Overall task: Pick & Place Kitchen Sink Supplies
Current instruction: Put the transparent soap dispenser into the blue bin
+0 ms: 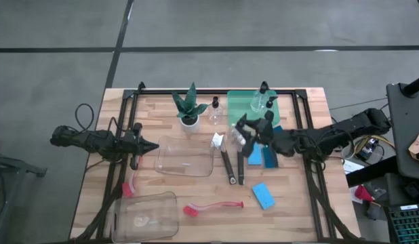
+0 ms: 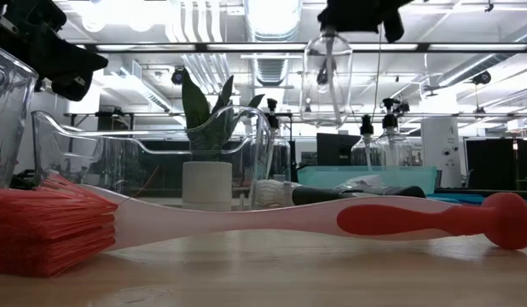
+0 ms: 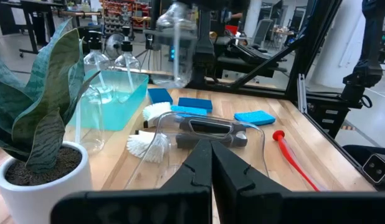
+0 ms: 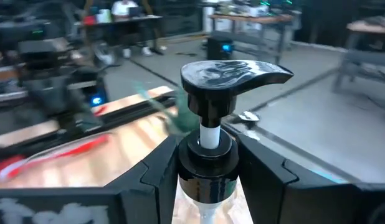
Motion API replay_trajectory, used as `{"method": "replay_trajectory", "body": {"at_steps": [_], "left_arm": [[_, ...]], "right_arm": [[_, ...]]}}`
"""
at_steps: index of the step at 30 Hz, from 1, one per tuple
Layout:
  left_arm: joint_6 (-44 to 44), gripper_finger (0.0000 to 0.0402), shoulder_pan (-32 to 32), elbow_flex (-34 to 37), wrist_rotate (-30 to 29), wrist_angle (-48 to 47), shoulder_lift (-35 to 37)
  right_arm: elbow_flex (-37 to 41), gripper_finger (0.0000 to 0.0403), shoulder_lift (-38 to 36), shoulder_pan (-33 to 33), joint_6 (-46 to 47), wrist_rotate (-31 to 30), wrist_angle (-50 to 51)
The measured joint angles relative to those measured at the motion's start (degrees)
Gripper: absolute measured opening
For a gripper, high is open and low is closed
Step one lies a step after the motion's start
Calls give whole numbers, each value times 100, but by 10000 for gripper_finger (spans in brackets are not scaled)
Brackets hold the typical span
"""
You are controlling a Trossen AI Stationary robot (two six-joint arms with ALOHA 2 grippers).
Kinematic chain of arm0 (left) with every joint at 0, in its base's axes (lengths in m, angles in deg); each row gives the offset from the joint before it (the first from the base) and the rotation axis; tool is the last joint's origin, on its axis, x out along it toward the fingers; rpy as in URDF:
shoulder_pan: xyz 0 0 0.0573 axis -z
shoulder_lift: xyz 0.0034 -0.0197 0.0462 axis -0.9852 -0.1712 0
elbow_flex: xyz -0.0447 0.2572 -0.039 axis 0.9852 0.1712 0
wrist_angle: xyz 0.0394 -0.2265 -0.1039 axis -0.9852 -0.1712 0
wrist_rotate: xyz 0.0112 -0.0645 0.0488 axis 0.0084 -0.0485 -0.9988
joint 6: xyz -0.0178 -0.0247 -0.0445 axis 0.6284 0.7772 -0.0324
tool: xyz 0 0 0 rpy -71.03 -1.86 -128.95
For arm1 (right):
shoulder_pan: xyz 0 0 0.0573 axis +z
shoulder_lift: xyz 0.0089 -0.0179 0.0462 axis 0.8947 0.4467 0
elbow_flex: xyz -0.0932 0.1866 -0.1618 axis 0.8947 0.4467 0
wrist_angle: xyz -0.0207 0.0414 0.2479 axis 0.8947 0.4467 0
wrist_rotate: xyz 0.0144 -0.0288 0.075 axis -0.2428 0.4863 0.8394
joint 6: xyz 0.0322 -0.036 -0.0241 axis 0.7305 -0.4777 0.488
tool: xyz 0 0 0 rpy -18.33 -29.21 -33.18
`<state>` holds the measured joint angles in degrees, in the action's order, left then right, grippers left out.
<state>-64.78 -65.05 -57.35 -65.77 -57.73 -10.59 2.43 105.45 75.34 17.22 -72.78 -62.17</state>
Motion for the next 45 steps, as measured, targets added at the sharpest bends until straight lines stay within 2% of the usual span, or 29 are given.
{"method": "replay_trajectory", "body": {"at_steps": [5,12,21,30,38,45], "left_arm": [[-1,0,-2,0,0,2,0],[1,0,-2,0,0,2,0],[1,0,0,0,0,0,0],[0,0,0,-1,0,2,0],[0,0,0,-1,0,1,0],[0,0,-2,-1,0,0,0]], "right_arm": [[13,140,222,-659,453,-28,-1],[39,139,748,-1314,464,-610,-110],[-7,139,1604,-2153,322,-596,-1169],[-103,144,2127,-2944,594,-542,-1211],[-103,143,2332,-3391,972,-54,-1370],[-103,147,2519,-3402,975,14,-1419]]}}
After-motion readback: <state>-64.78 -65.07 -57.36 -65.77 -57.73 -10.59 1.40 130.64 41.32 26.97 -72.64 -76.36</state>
